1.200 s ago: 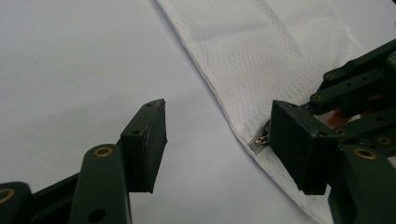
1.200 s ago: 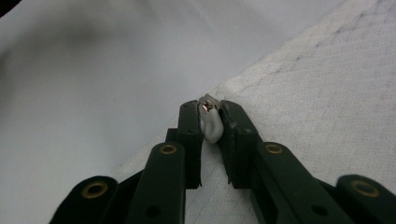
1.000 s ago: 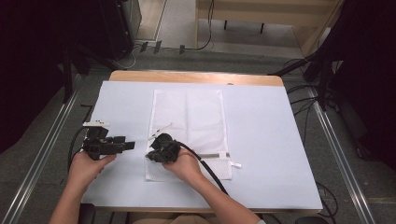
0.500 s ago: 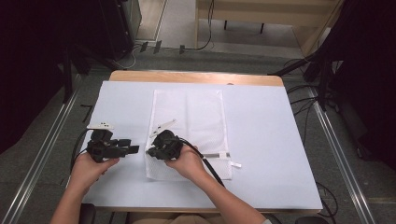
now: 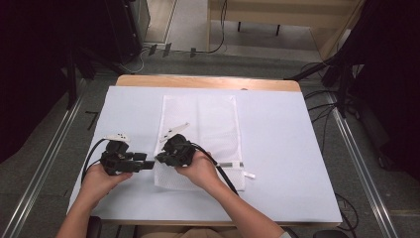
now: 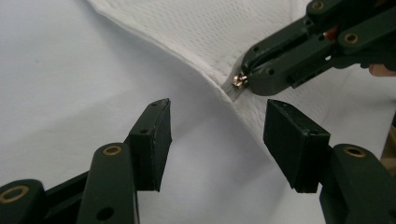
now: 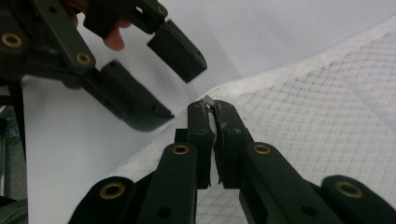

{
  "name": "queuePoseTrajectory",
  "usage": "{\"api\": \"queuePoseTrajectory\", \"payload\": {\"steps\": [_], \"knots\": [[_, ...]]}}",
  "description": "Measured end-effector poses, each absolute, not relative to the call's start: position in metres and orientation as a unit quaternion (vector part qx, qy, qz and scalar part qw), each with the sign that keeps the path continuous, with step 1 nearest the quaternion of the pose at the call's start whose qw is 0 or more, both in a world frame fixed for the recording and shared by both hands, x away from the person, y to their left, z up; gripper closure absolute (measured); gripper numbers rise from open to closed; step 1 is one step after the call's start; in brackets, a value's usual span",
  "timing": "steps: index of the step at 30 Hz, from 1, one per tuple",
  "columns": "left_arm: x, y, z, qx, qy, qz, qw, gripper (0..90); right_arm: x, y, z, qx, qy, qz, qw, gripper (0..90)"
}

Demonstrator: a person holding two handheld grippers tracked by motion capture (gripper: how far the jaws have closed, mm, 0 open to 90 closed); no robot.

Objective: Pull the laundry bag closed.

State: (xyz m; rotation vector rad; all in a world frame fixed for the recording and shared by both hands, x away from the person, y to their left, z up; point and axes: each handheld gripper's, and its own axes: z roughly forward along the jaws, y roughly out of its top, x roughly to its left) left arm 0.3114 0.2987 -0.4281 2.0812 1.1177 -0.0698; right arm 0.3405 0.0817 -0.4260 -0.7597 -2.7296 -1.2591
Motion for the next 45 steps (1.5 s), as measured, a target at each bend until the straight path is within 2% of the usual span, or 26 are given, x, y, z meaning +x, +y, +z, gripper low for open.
{"api": "queuePoseTrajectory", "payload": {"steps": [5,9,16,24,30,35,38,45], "knots": [[0.313,0.289,-0.432,0.822,0.427,-0.037,0.375,42.9,0.339,0.082,-0.425,-0.242,-0.880,-0.407,0.022,87.3],[0.316,0.286,-0.438,0.836,0.419,-0.035,0.353,47.4,0.338,0.081,-0.423,-0.243,-0.878,-0.412,0.025,87.3],[0.317,0.282,-0.439,0.839,0.412,-0.032,0.354,53.5,0.337,0.078,-0.419,-0.237,-0.877,-0.417,0.037,87.3],[0.315,0.280,-0.439,0.849,0.389,-0.030,0.358,67.2,0.334,0.077,-0.418,-0.219,-0.882,-0.415,0.052,87.4],[0.315,0.280,-0.439,0.852,0.381,-0.032,0.358,71.0,0.334,0.077,-0.419,-0.213,-0.884,-0.412,0.058,87.5],[0.315,0.279,-0.437,0.852,0.375,-0.040,0.363,82.6,0.334,0.078,-0.420,-0.208,-0.885,-0.412,0.061,87.5],[0.316,0.280,-0.437,0.849,0.379,-0.052,0.364,86.2,0.335,0.077,-0.420,-0.209,-0.884,-0.412,0.065,87.6],[0.318,0.279,-0.435,0.846,0.393,-0.072,0.353,87.6,0.337,0.075,-0.422,-0.215,-0.886,-0.406,0.066,87.9]]}}
